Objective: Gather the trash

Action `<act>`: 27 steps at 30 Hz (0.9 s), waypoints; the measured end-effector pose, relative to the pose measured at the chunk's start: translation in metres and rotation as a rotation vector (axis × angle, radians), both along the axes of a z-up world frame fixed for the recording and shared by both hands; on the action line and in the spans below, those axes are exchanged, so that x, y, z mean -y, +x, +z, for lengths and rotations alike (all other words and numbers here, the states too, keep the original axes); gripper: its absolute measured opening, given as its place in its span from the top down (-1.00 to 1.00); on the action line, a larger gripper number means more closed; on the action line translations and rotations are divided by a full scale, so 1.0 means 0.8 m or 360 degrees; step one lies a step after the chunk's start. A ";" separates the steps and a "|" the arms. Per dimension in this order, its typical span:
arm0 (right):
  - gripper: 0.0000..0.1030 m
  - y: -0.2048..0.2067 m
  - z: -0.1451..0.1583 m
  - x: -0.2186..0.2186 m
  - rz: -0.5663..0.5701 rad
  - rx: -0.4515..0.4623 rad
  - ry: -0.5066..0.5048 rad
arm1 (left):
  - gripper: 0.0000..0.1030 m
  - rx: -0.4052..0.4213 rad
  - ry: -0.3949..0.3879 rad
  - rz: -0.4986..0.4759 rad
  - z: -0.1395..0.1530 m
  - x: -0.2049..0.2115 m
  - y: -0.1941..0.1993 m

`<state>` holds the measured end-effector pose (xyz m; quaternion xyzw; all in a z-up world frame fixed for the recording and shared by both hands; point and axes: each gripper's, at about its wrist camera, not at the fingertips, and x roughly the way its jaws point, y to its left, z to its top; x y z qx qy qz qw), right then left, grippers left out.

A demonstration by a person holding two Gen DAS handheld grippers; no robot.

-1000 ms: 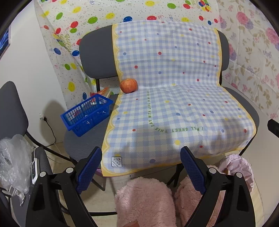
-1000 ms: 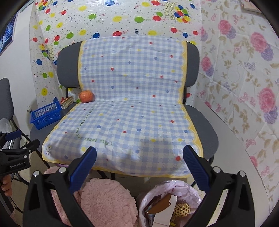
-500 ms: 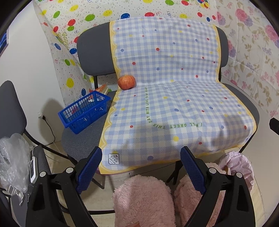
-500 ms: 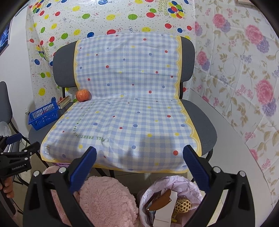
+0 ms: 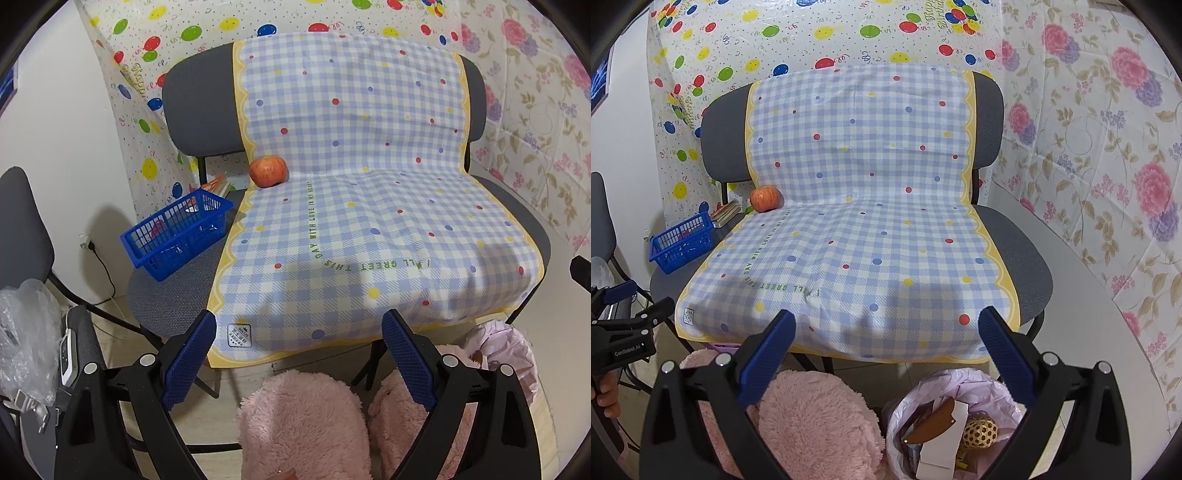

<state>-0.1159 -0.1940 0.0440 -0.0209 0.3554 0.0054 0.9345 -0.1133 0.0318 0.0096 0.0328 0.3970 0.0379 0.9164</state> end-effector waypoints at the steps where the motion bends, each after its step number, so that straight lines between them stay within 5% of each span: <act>1: -0.88 0.000 0.000 0.000 0.0000 0.0000 -0.0002 | -0.76 0.0001 0.0000 0.0003 0.000 0.000 0.000; 27: -0.88 -0.006 -0.002 -0.008 0.0001 -0.0007 0.0017 | -0.76 -0.0001 -0.0004 0.0003 0.001 0.000 0.001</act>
